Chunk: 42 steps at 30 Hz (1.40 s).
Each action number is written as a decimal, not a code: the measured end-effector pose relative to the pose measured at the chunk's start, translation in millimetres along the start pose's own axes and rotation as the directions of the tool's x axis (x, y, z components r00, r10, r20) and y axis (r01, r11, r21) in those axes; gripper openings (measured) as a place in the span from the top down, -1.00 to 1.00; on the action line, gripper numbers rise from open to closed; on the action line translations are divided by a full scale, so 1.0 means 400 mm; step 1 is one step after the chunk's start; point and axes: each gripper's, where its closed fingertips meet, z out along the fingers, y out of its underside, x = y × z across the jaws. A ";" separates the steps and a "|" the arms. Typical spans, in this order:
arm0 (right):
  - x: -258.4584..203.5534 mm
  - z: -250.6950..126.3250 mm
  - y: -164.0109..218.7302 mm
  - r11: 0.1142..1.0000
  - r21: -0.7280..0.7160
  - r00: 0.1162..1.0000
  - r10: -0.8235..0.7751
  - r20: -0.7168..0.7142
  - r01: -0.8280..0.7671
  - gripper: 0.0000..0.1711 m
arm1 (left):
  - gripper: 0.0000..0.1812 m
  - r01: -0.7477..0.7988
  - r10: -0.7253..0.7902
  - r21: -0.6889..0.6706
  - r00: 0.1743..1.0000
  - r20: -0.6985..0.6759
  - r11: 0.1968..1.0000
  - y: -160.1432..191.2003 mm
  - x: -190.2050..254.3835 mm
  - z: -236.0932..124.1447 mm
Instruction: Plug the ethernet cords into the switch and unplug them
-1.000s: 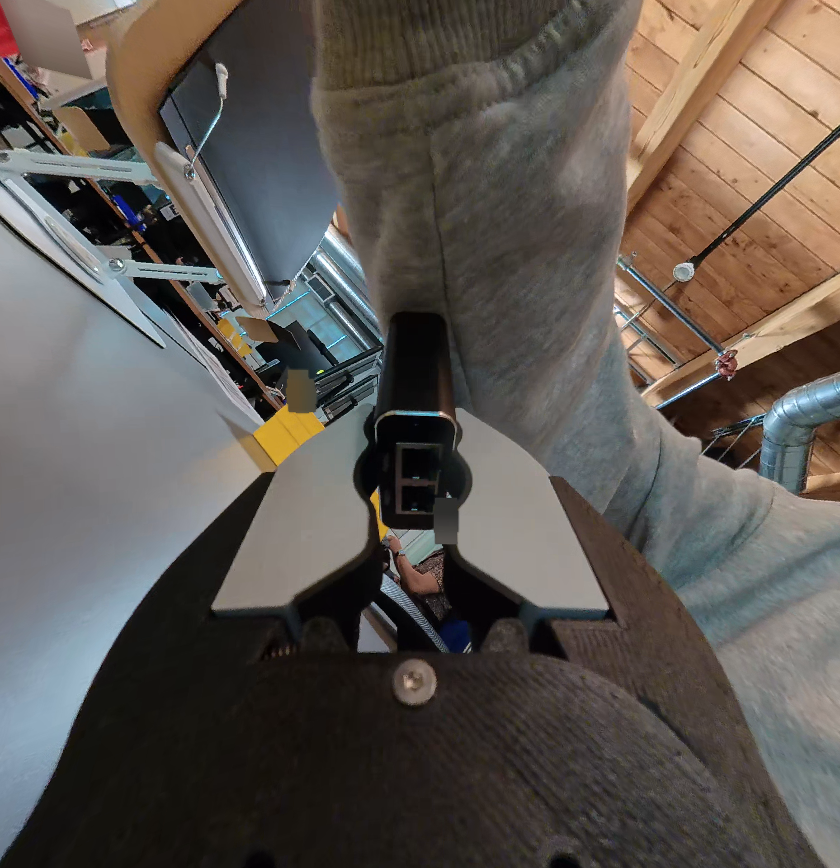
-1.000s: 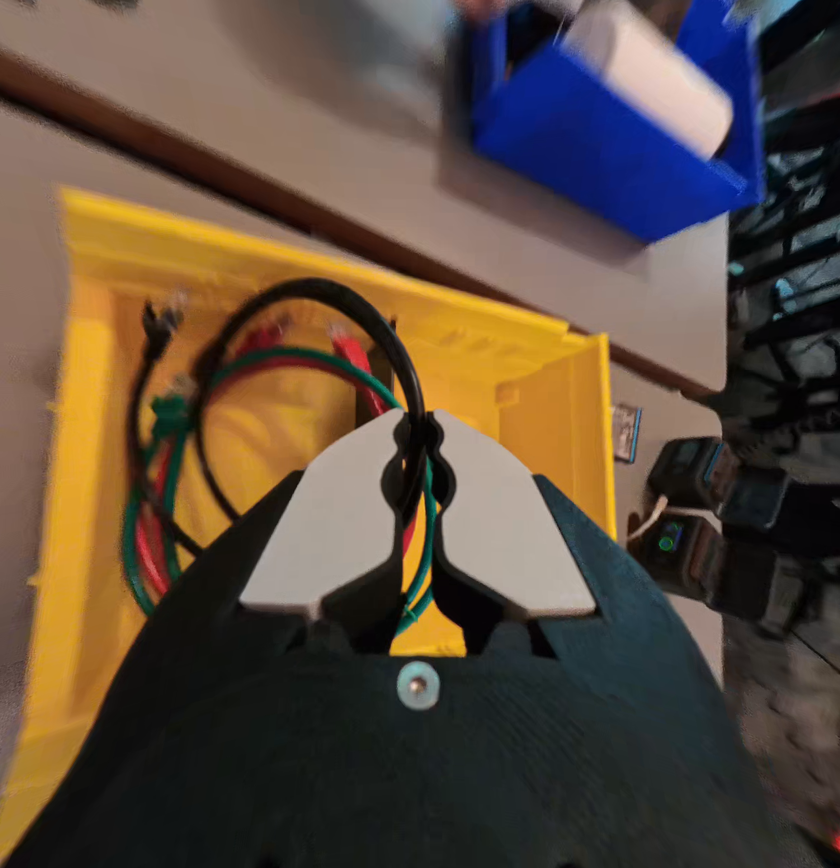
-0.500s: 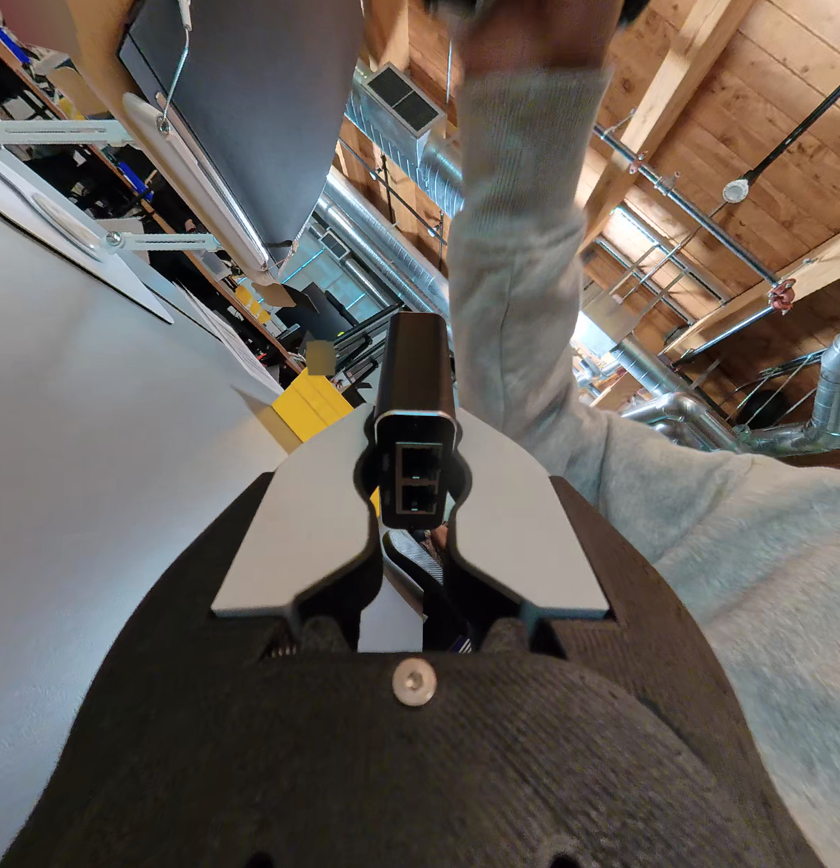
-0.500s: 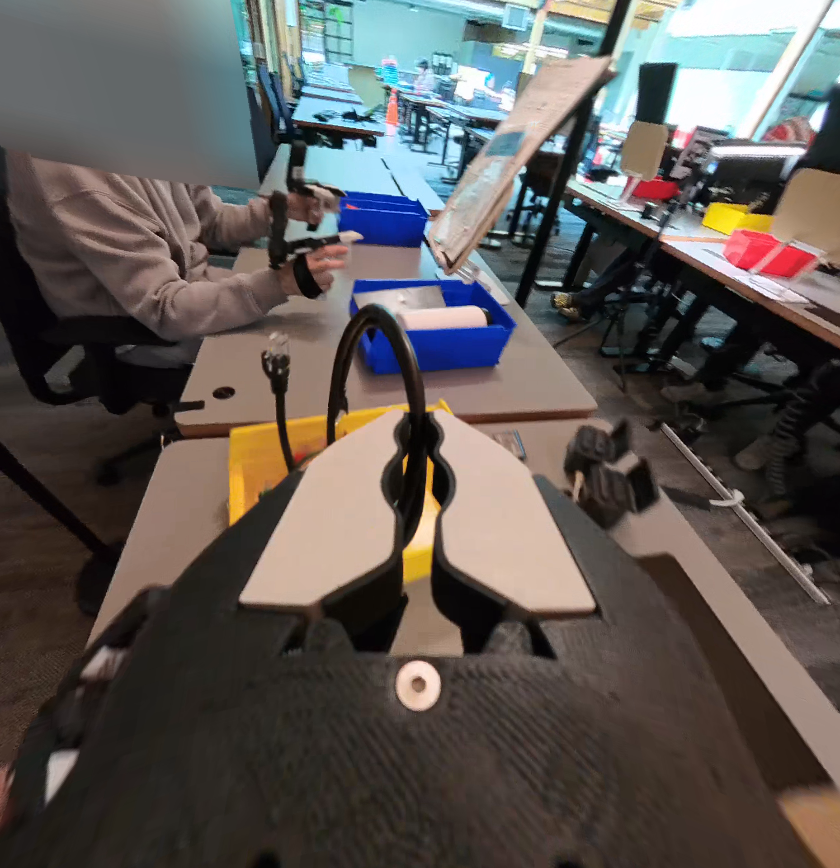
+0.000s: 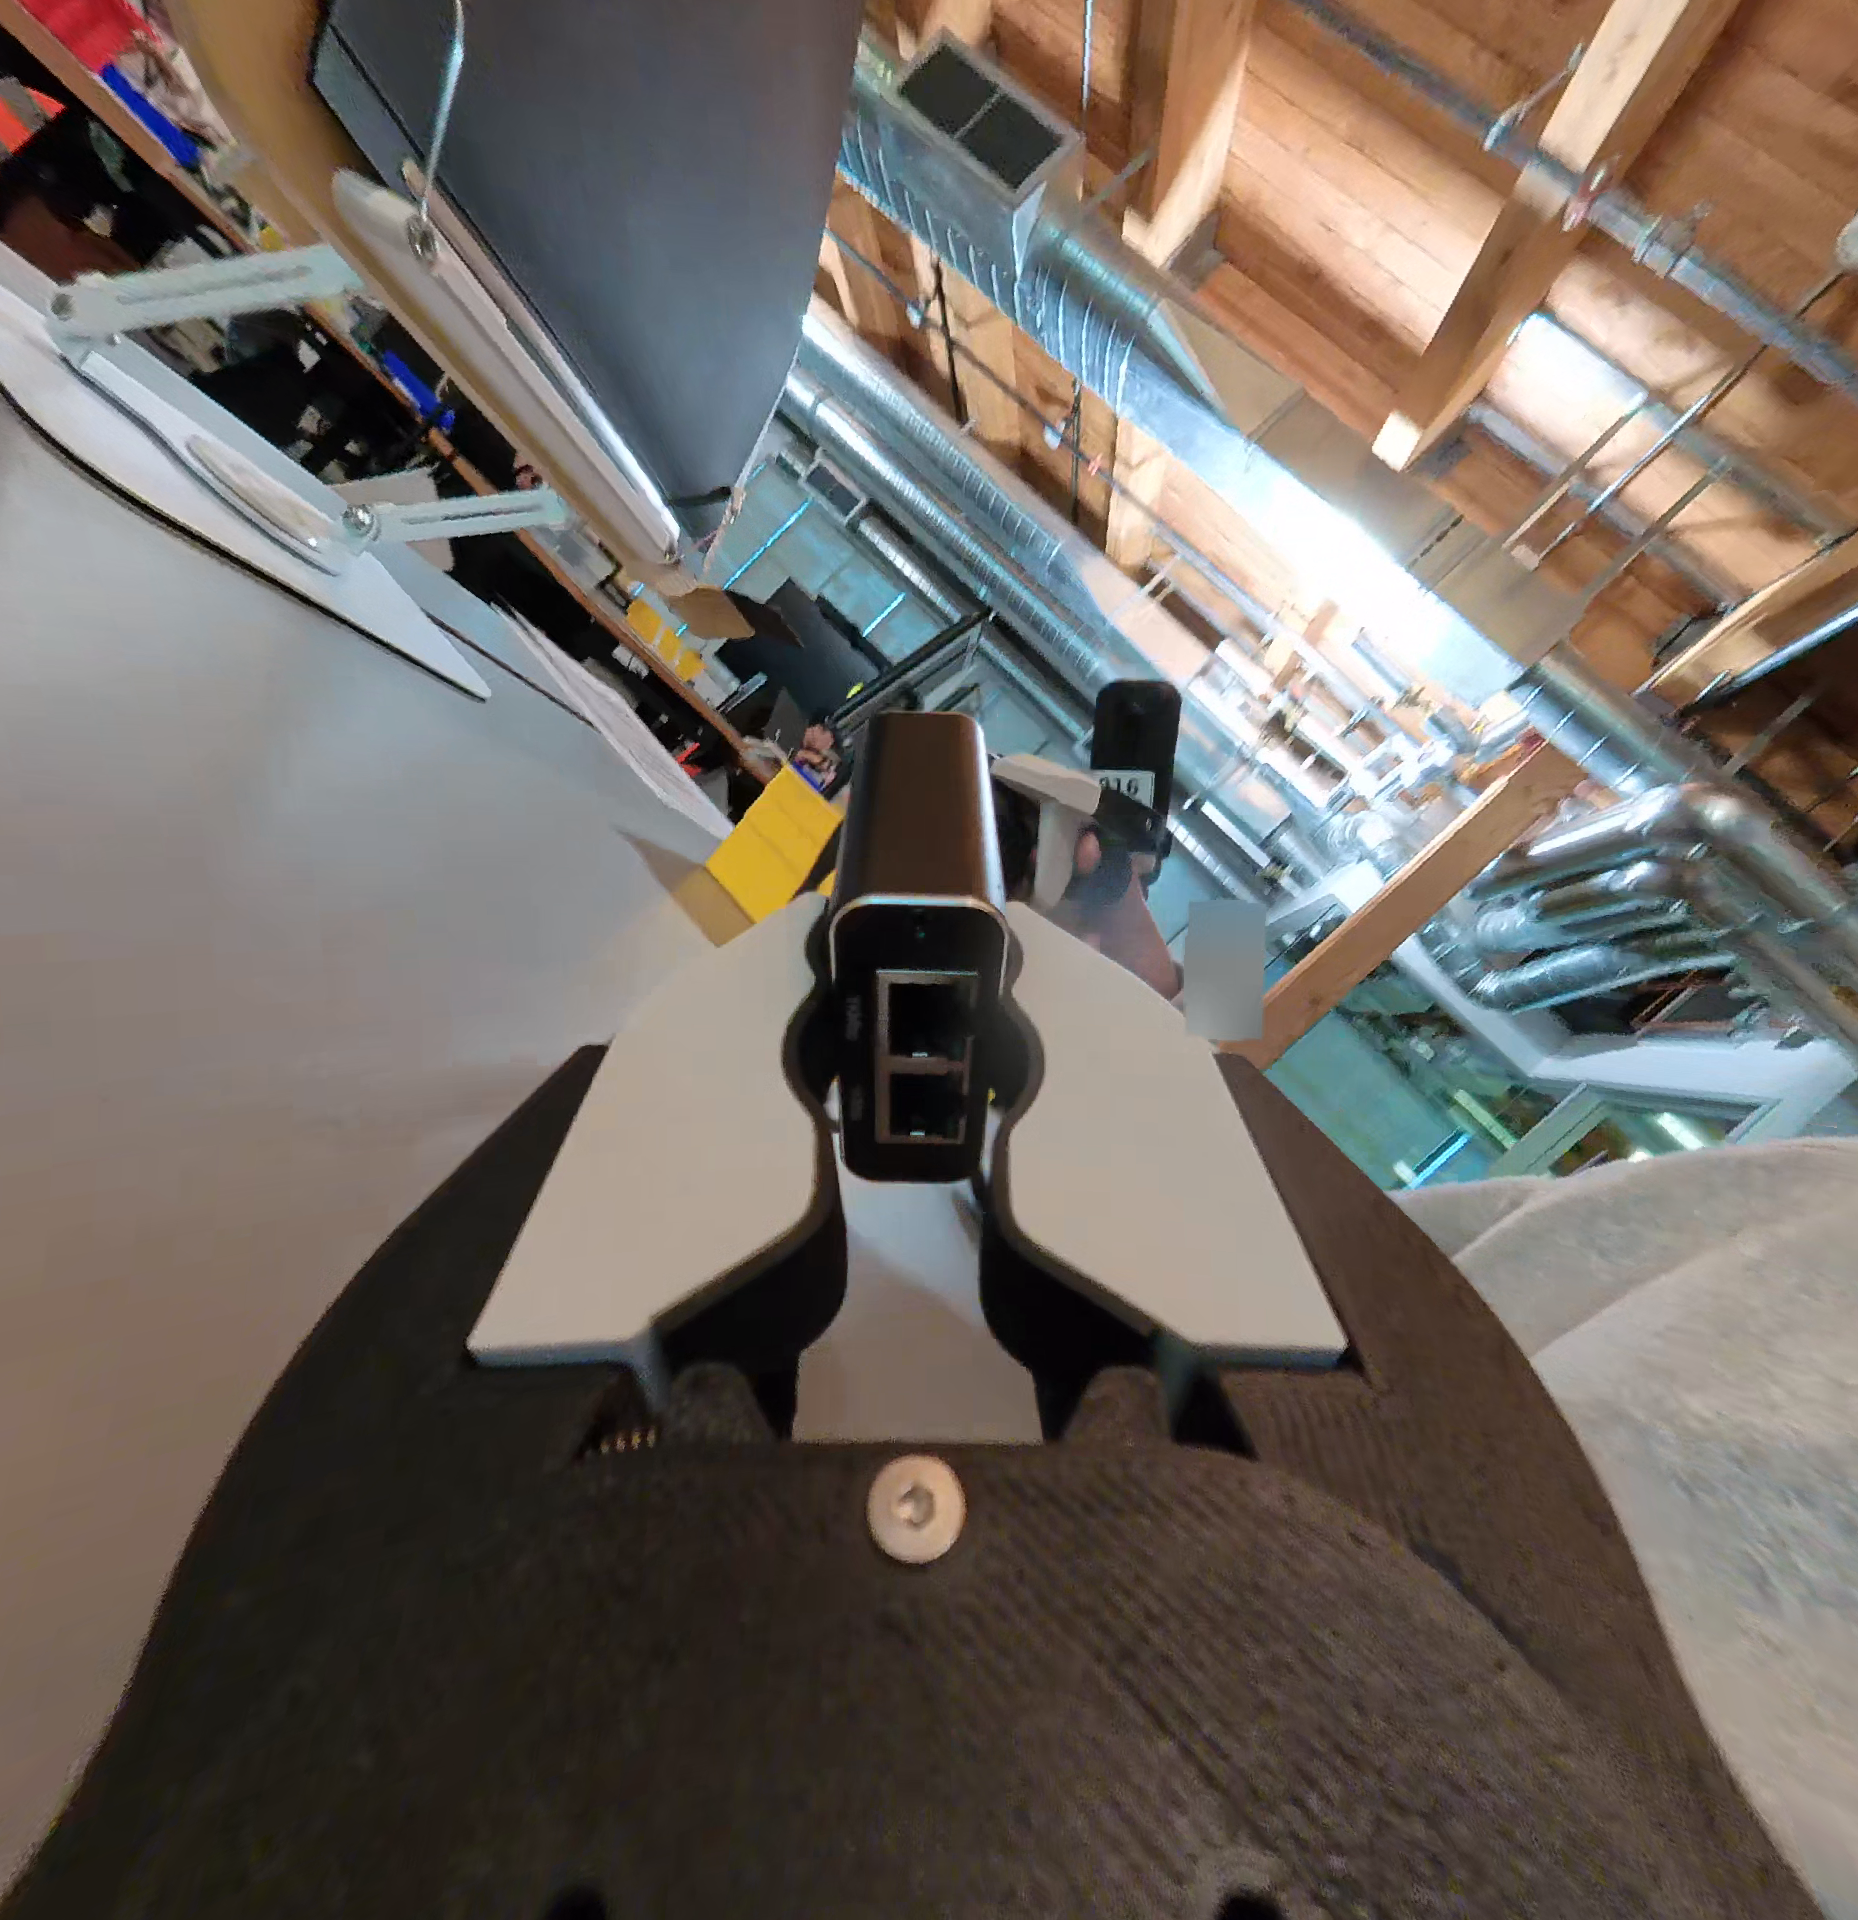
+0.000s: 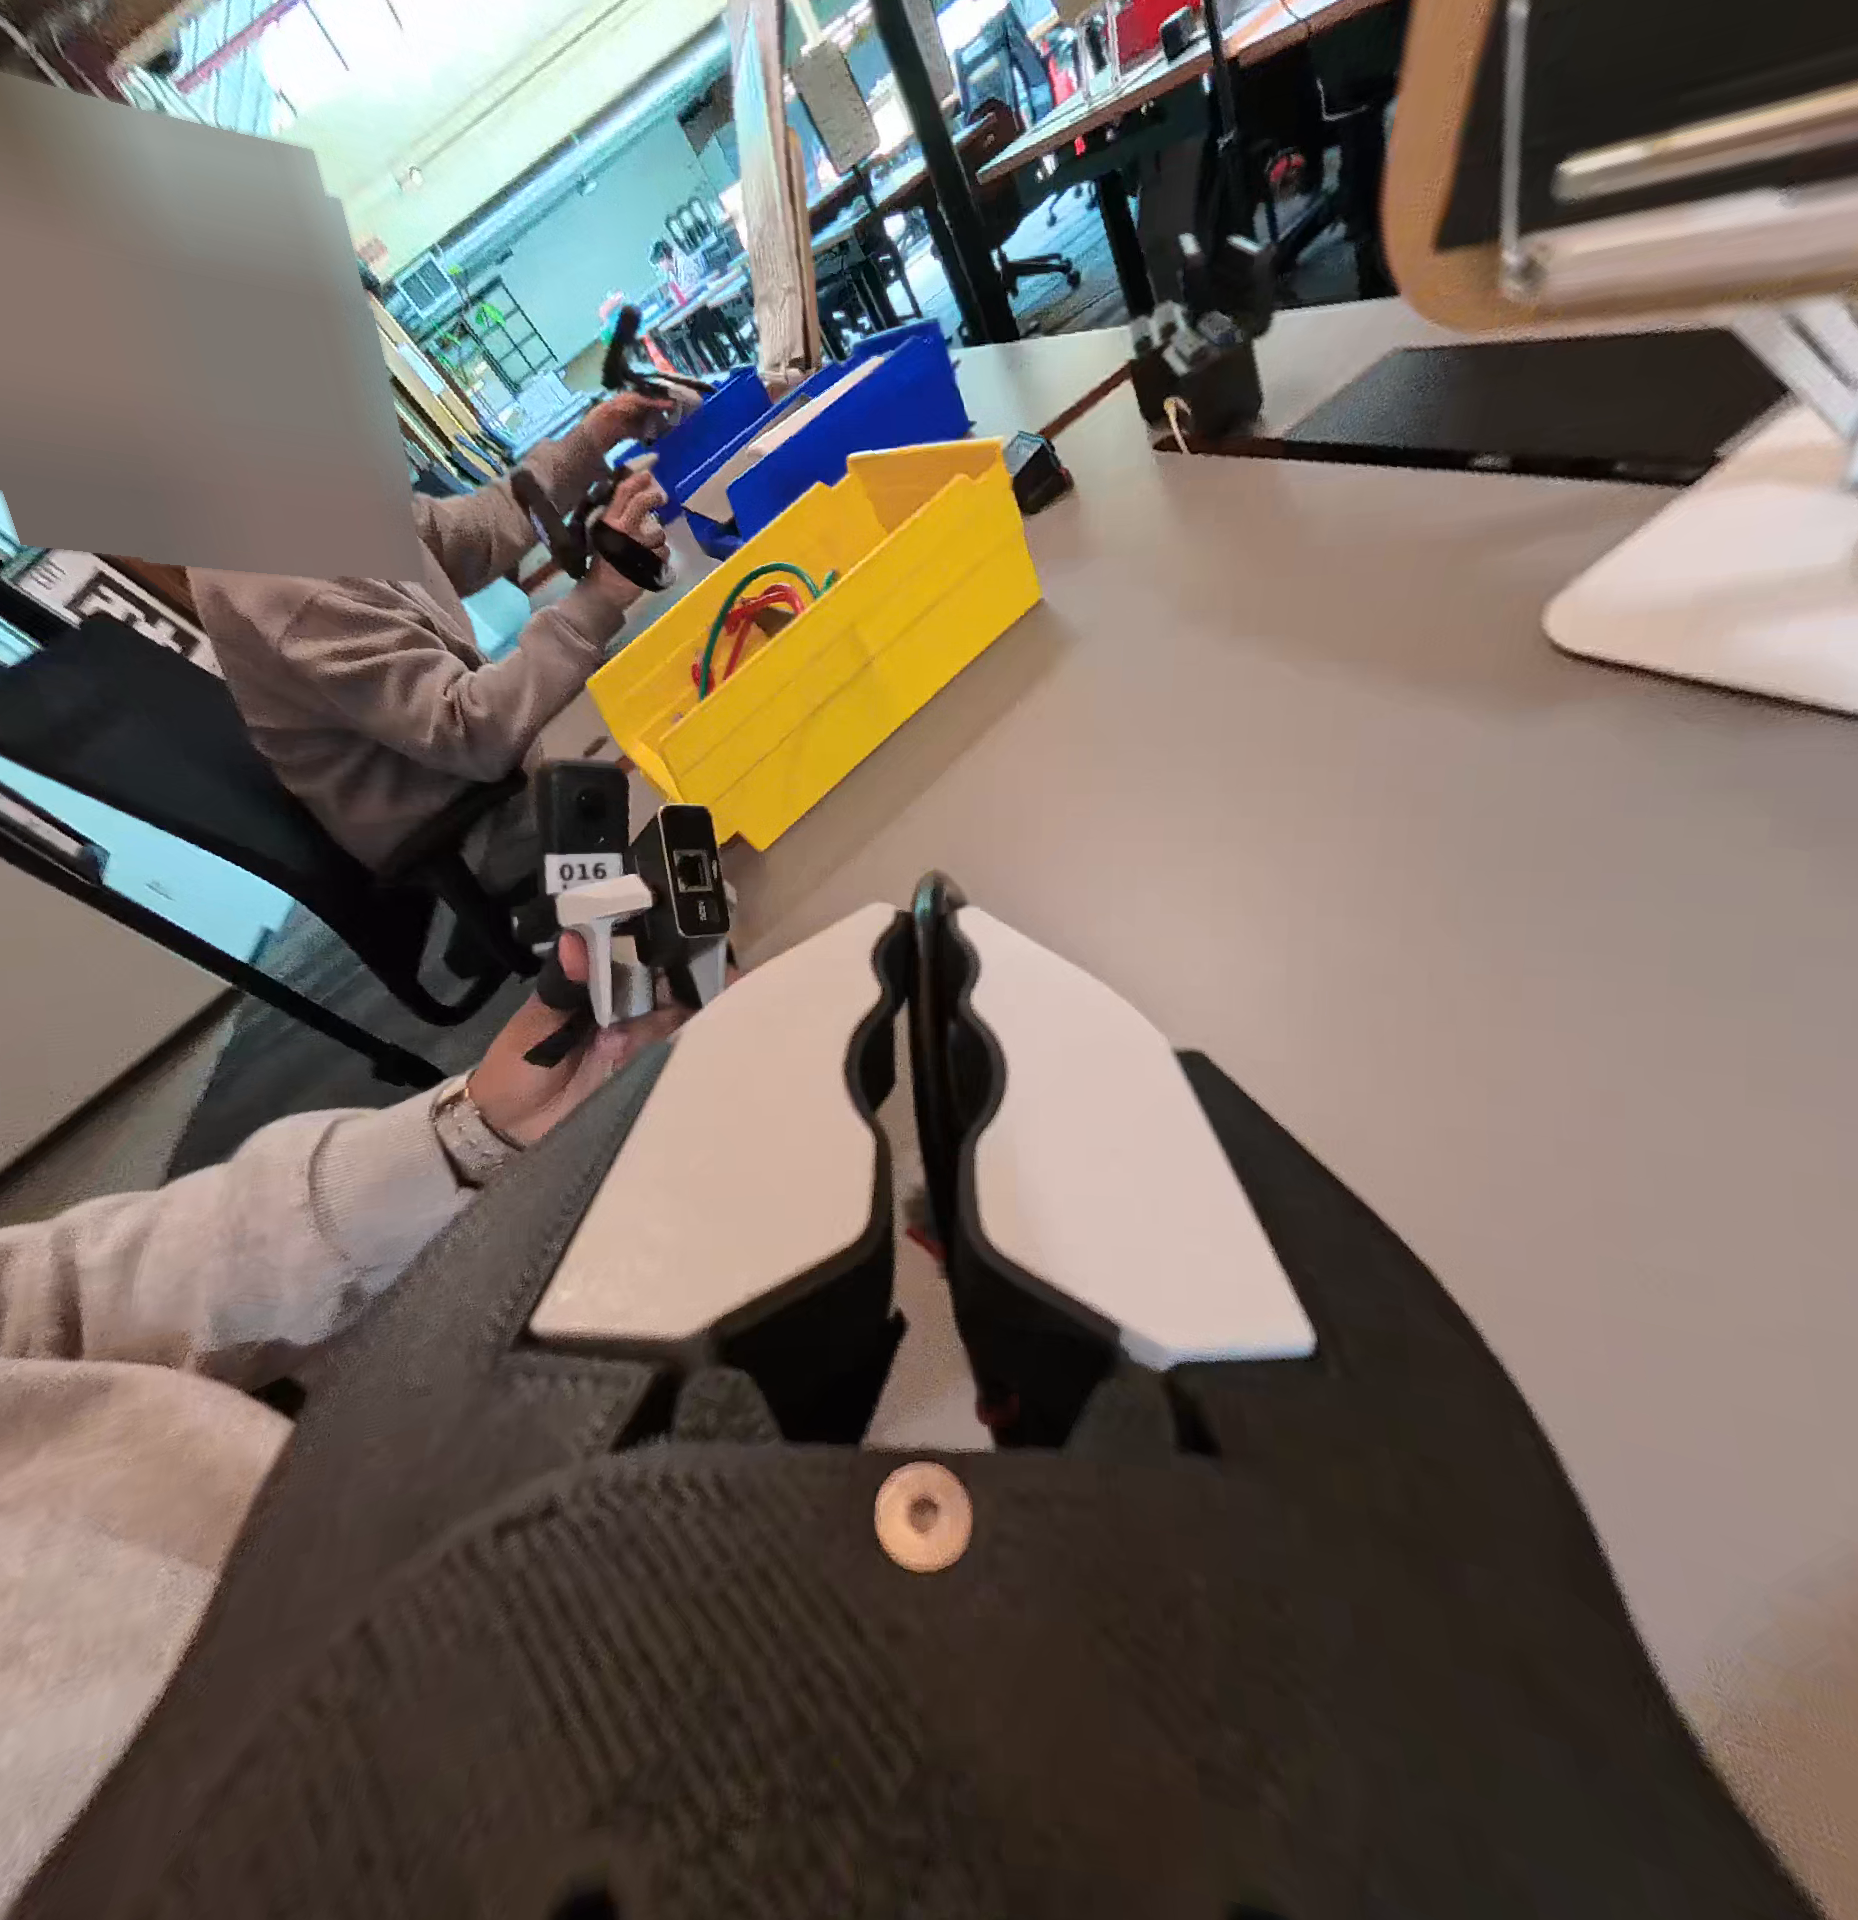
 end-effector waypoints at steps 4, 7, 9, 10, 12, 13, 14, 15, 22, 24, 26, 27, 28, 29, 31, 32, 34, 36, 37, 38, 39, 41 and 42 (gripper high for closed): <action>0.162 -0.073 -0.011 0.997 0.065 0.978 0.046 -0.204 -0.034 0.58 | 0.75 -0.046 0.046 -0.136 0.999 0.003 0.990 0.054 -0.002 0.058; 0.201 -0.149 -0.058 0.982 0.182 0.943 0.014 -0.333 0.050 0.28 | 0.75 -0.009 0.010 -0.180 1.000 0.003 0.984 0.081 -0.005 0.080; 0.192 -0.195 -0.067 0.974 0.170 0.910 -0.068 -0.410 0.149 0.26 | 0.74 0.000 -0.001 -0.187 1.000 -0.004 0.982 0.086 -0.004 0.085; 0.185 -0.214 -0.065 0.966 0.151 0.884 -0.124 -0.450 0.212 0.27 | 0.74 0.016 -0.017 -0.190 1.000 -0.001 0.982 0.086 -0.008 0.086; 0.166 -0.233 -0.043 0.942 0.109 0.832 -0.222 -0.508 0.318 0.33 | 0.74 0.049 -0.050 -0.179 0.999 0.000 0.983 0.081 -0.018 0.091; 0.157 -0.229 -0.025 0.932 0.094 0.818 -0.255 -0.515 0.350 0.37 | 0.75 0.067 -0.067 -0.174 0.998 0.006 0.983 0.080 -0.026 0.096; 0.150 -0.216 -0.001 0.928 0.078 0.814 -0.277 -0.511 0.365 0.41 | 0.75 0.089 -0.087 -0.178 0.996 0.017 0.980 0.083 -0.035 0.104; 0.149 -0.199 0.027 0.930 0.057 0.815 -0.287 -0.503 0.362 0.44 | 0.75 0.111 -0.109 -0.193 0.994 0.020 0.975 0.091 -0.040 0.113; 0.160 -0.076 0.207 0.956 -0.146 0.858 -0.293 -0.421 0.254 0.58 | 0.74 0.233 -0.258 -0.317 0.966 -0.036 0.919 0.158 -0.043 0.226; 0.181 -0.062 0.224 0.930 -0.223 0.817 -0.363 -0.448 0.291 0.61 | 0.74 0.255 -0.300 -0.319 0.949 -0.101 0.913 0.164 -0.031 0.262; 0.198 -0.042 0.238 0.910 -0.280 0.789 -0.407 -0.460 0.307 0.61 | 0.74 0.252 -0.313 -0.339 0.940 -0.137 0.906 0.173 -0.024 0.287; 0.207 -0.030 0.246 0.901 -0.304 0.779 -0.423 -0.463 0.308 0.61 | 0.75 0.245 -0.314 -0.352 0.937 -0.153 0.903 0.177 -0.020 0.293; 0.216 -0.016 0.253 0.893 -0.327 0.771 -0.436 -0.465 0.308 0.61 | 0.75 0.237 -0.316 -0.373 0.934 -0.165 0.897 0.181 -0.015 0.295; 0.225 -0.003 0.258 0.885 -0.349 0.761 -0.450 -0.467 0.308 0.60 | 0.75 0.227 -0.316 -0.394 0.933 -0.175 0.891 0.184 -0.011 0.292; 0.248 0.021 0.262 0.864 -0.396 0.736 -0.482 -0.476 0.310 0.59 | 0.74 0.210 -0.311 -0.411 0.930 -0.196 0.887 0.180 -0.006 0.283; 0.262 0.030 0.266 0.853 -0.426 0.723 -0.497 -0.480 0.302 0.58 | 0.74 0.207 -0.313 -0.412 0.927 -0.209 0.888 0.174 -0.003 0.278; 0.286 0.044 0.275 0.836 -0.475 0.712 -0.508 -0.485 0.273 0.58 | 0.73 0.206 -0.319 -0.408 0.919 -0.231 0.889 0.161 -0.001 0.274; 0.291 0.052 0.275 0.841 -0.477 0.722 -0.494 -0.484 0.256 0.74 | 0.74 0.220 -0.332 -0.396 0.912 -0.242 0.892 0.148 -0.008 0.278; 0.285 0.052 0.272 0.844 -0.466 0.727 -0.493 -0.478 0.266 0.79 | 0.74 0.231 -0.343 -0.391 0.907 -0.246 0.891 0.144 -0.012 0.282; 0.269 0.053 0.263 0.847 -0.438 0.736 -0.498 -0.459 0.300 0.85 | 0.74 0.238 -0.352 -0.392 0.902 -0.250 0.889 0.142 -0.015 0.286; 0.247 0.052 0.251 0.849 -0.400 0.743 -0.508 -0.436 0.346 0.85 | 0.74 0.238 -0.355 -0.396 0.900 -0.253 0.887 0.141 -0.018 0.288; 0.210 0.041 0.229 0.852 -0.331 0.747 -0.518 -0.416 0.406 0.86 | 0.74 0.207 -0.332 -0.415 0.909 -0.253 0.886 0.140 -0.023 0.289; 0.191 0.037 0.222 0.853 -0.301 0.756 -0.518 -0.399 0.426 0.86 | 0.75 0.180 -0.308 -0.430 0.918 -0.249 0.885 0.141 -0.028 0.288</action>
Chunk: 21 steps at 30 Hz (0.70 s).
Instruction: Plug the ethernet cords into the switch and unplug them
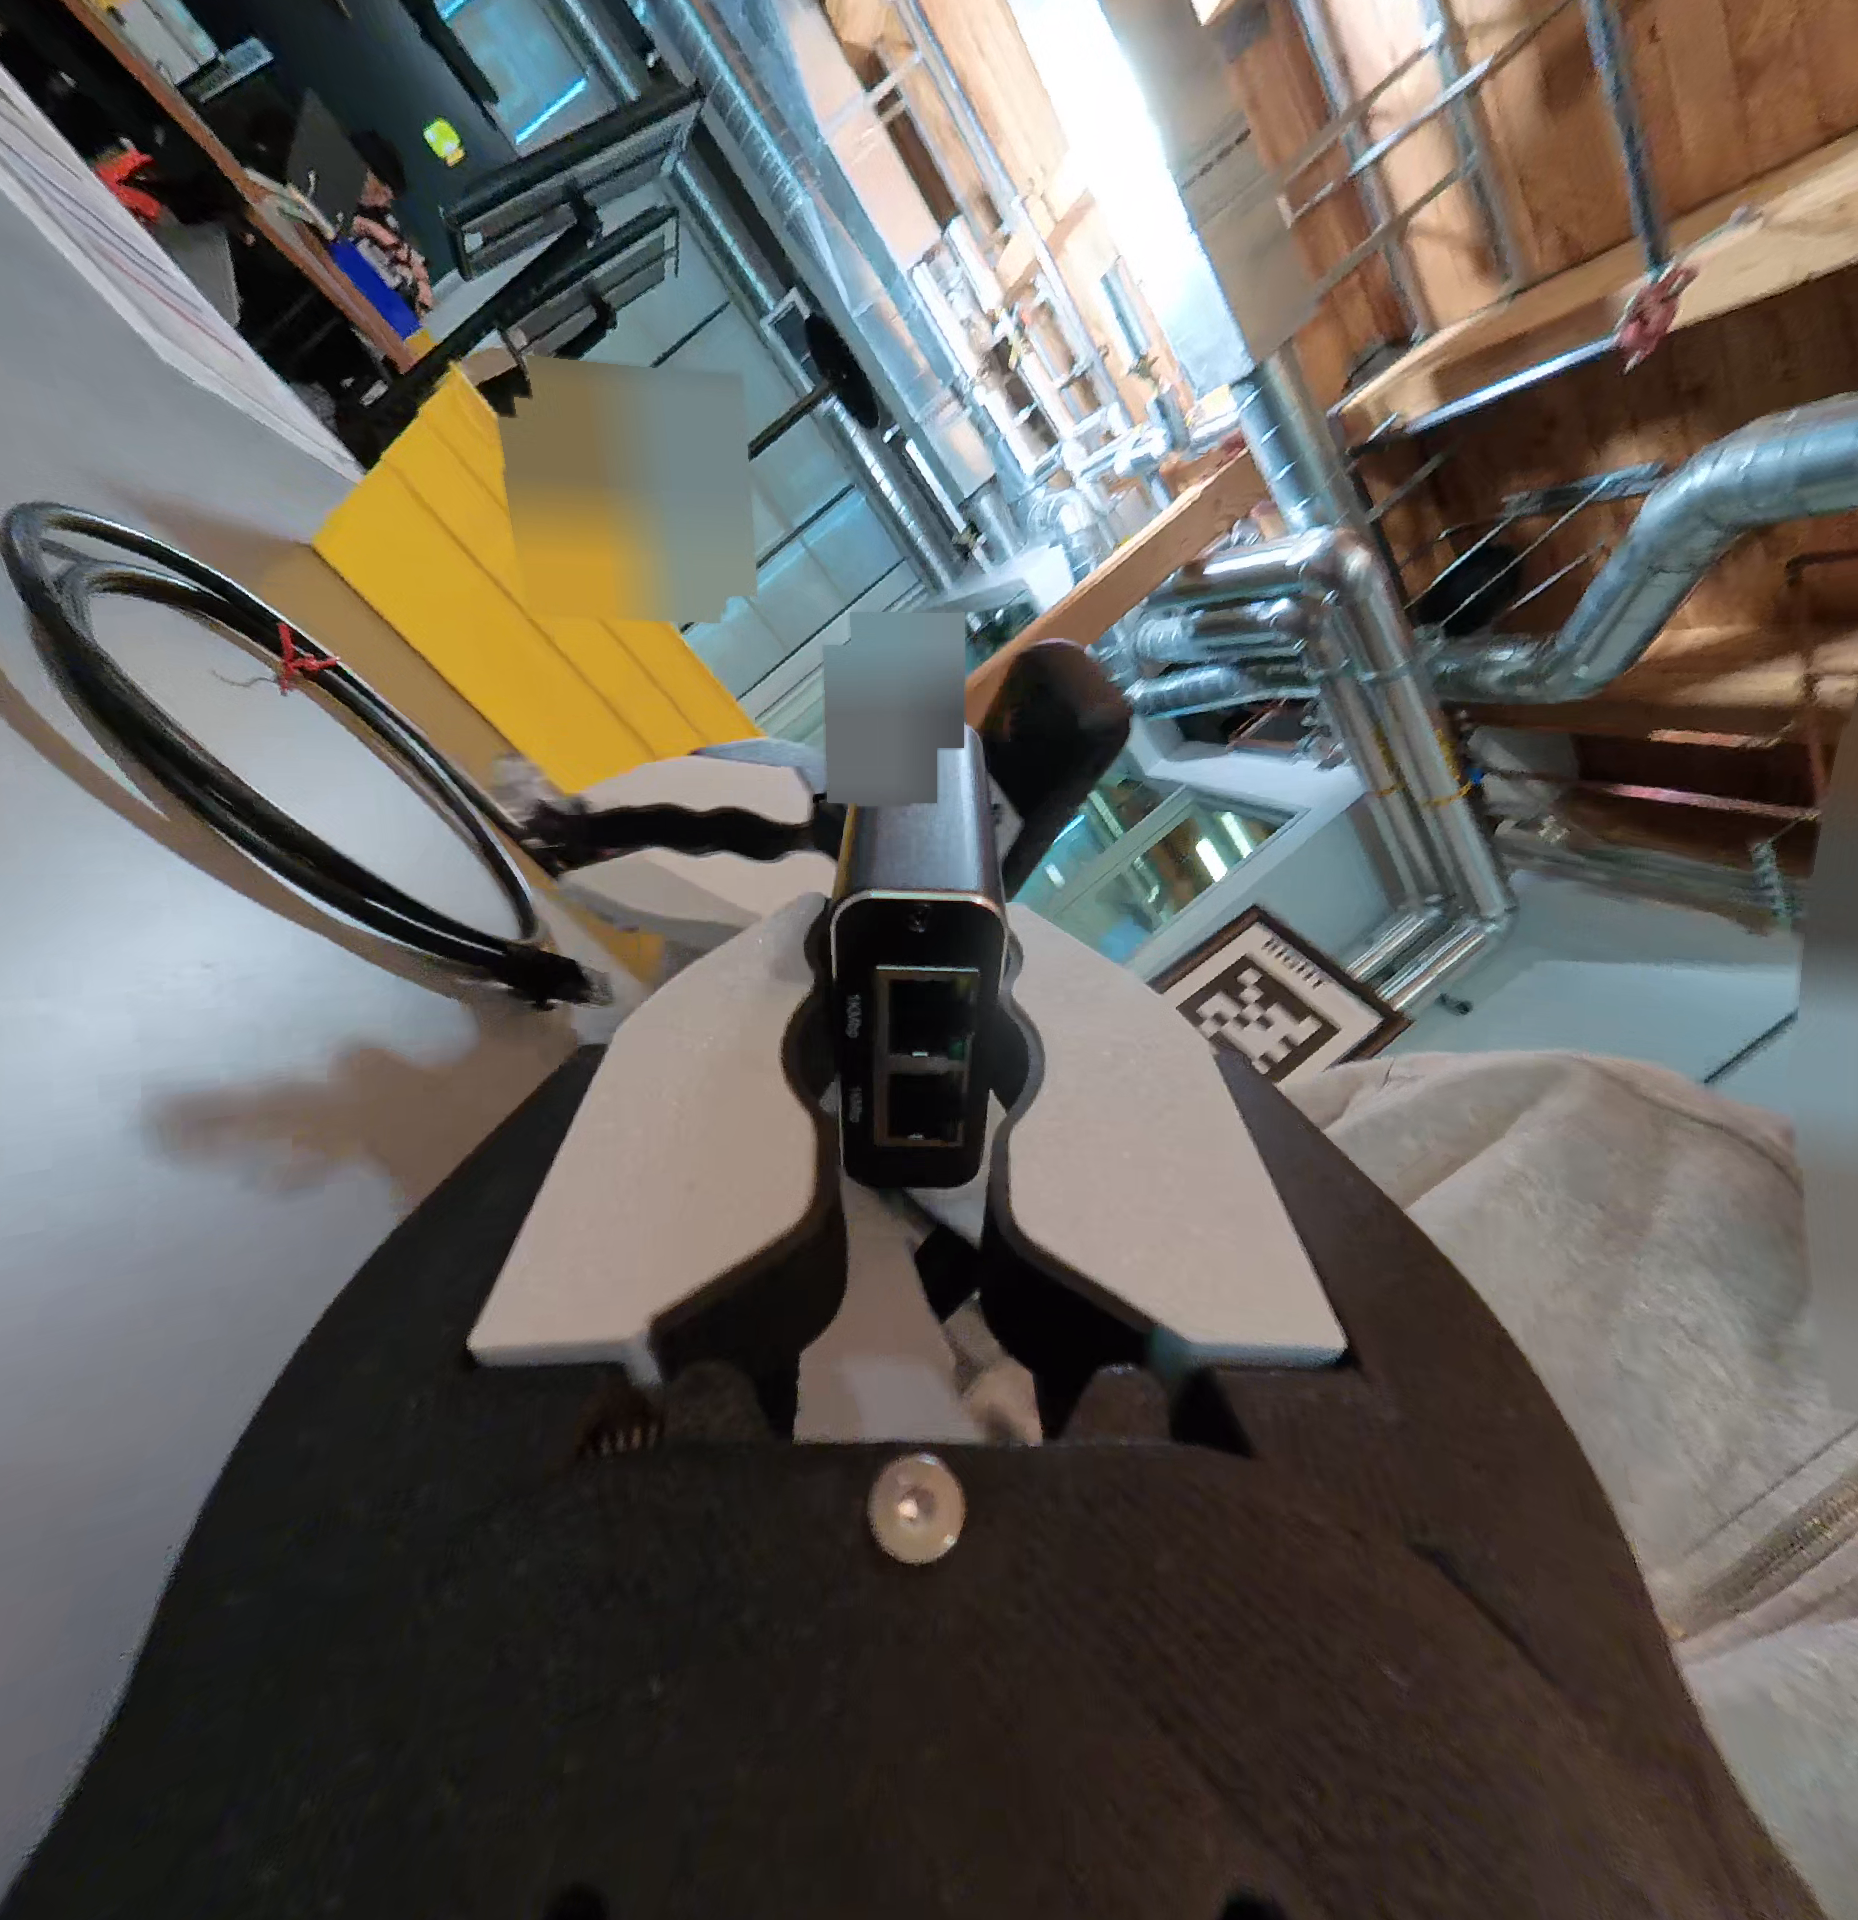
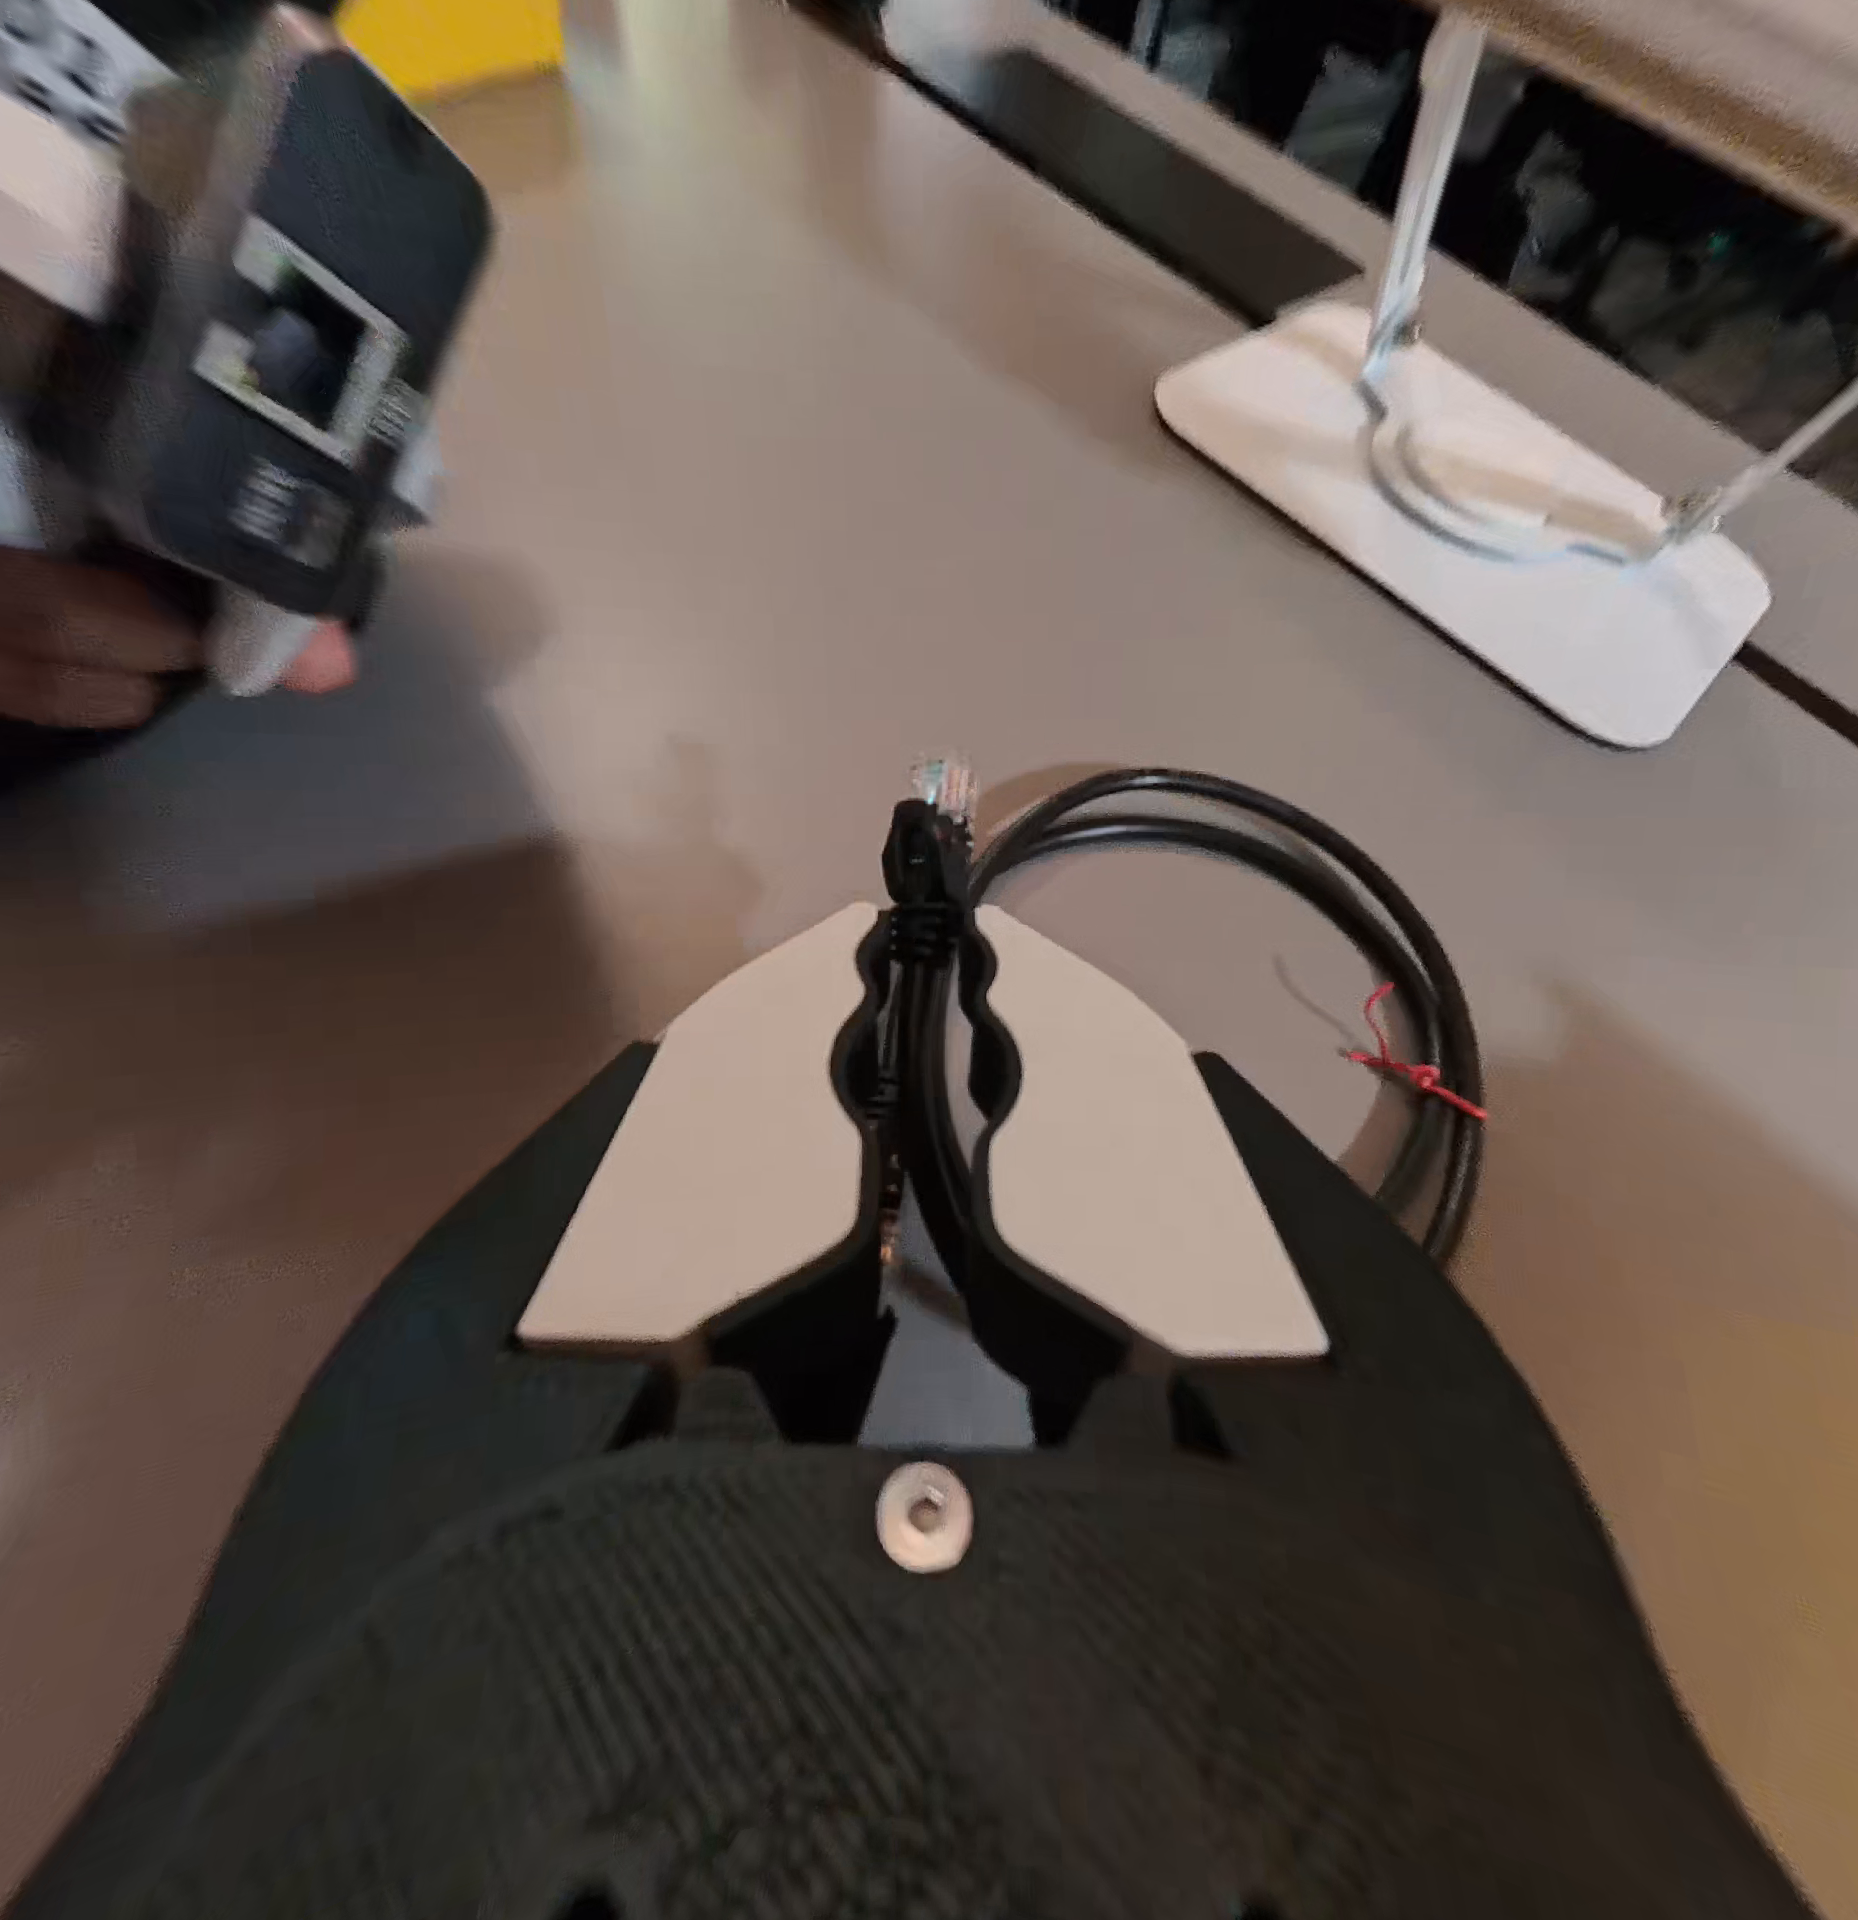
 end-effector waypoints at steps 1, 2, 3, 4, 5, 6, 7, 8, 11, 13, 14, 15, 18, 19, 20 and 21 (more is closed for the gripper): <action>-0.015 -0.013 -0.015 0.999 0.038 0.999 -0.006 0.037 0.005 0.86 | 0.74 -0.027 0.027 -0.029 0.999 0.022 0.999 0.002 -0.006 -0.004; -0.034 -0.024 -0.029 0.997 0.075 0.996 -0.021 0.082 0.015 0.86 | 0.75 -0.055 0.058 -0.064 0.997 0.049 0.996 0.006 -0.012 -0.009; -0.053 -0.035 -0.041 0.994 0.108 0.991 -0.046 0.123 0.032 0.86 | 0.74 -0.070 0.078 -0.101 0.994 0.074 0.992 0.011 -0.017 -0.014; -0.071 -0.045 -0.050 0.989 0.134 0.985 -0.077 0.154 0.056 0.86 | 0.74 -0.079 0.091 -0.137 0.992 0.084 0.987 0.016 -0.018 -0.018; -0.088 -0.052 -0.056 0.985 0.151 0.978 -0.111 0.178 0.084 0.86 | 0.74 -0.084 0.100 -0.165 0.991 0.090 0.983 0.022 -0.018 -0.023; -0.103 -0.059 -0.059 0.980 0.163 0.970 -0.147 0.196 0.116 0.86 | 0.74 -0.080 0.098 -0.183 0.991 0.087 0.980 0.026 -0.016 -0.028; -0.118 -0.064 -0.060 0.974 0.174 0.960 -0.184 0.209 0.148 0.86 | 0.75 -0.068 0.086 -0.198 0.993 0.084 0.978 0.030 -0.016 -0.031; -0.134 -0.067 -0.058 0.967 0.182 0.950 -0.216 0.225 0.177 0.86 | 0.75 -0.050 0.069 -0.210 0.994 0.085 0.976 0.035 -0.018 -0.033; -0.174 -0.069 -0.046 0.958 0.179 0.923 -0.268 0.278 0.224 0.86 | 0.75 0.013 0.014 -0.289 0.996 0.092 0.957 0.065 -0.025 -0.032; -0.187 -0.067 -0.036 0.962 0.160 0.914 -0.263 0.308 0.223 0.86 | 0.75 0.015 0.026 -0.336 0.993 0.116 0.942 0.084 -0.033 -0.026; -0.188 -0.064 -0.031 0.965 0.148 0.914 -0.255 0.315 0.218 0.86 | 0.75 0.010 0.038 -0.348 0.991 0.130 0.938 0.088 -0.037 -0.025; -0.188 -0.064 -0.027 0.967 0.141 0.914 -0.247 0.322 0.211 0.86 | 0.74 0.006 0.048 -0.351 0.988 0.145 0.936 0.089 -0.041 -0.025; -0.179 -0.064 -0.027 0.976 0.134 0.921 -0.207 0.330 0.171 0.86 | 0.74 -0.004 0.059 -0.292 0.982 0.179 0.956 0.066 -0.052 -0.029; -0.178 -0.063 -0.027 0.980 0.130 0.923 -0.189 0.336 0.153 0.86 | 0.74 -0.003 0.051 -0.253 0.982 0.181 0.967 0.051 -0.053 -0.033; -0.176 -0.060 -0.026 0.983 0.123 0.926 -0.168 0.337 0.134 0.86 | 0.74 0.002 0.035 -0.206 0.984 0.175 0.979 0.034 -0.053 -0.038; -0.175 -0.056 -0.025 0.987 0.113 0.931 -0.148 0.335 0.116 0.86 | 0.74 0.012 0.015 -0.162 0.987 0.162 0.987 0.018 -0.050 -0.044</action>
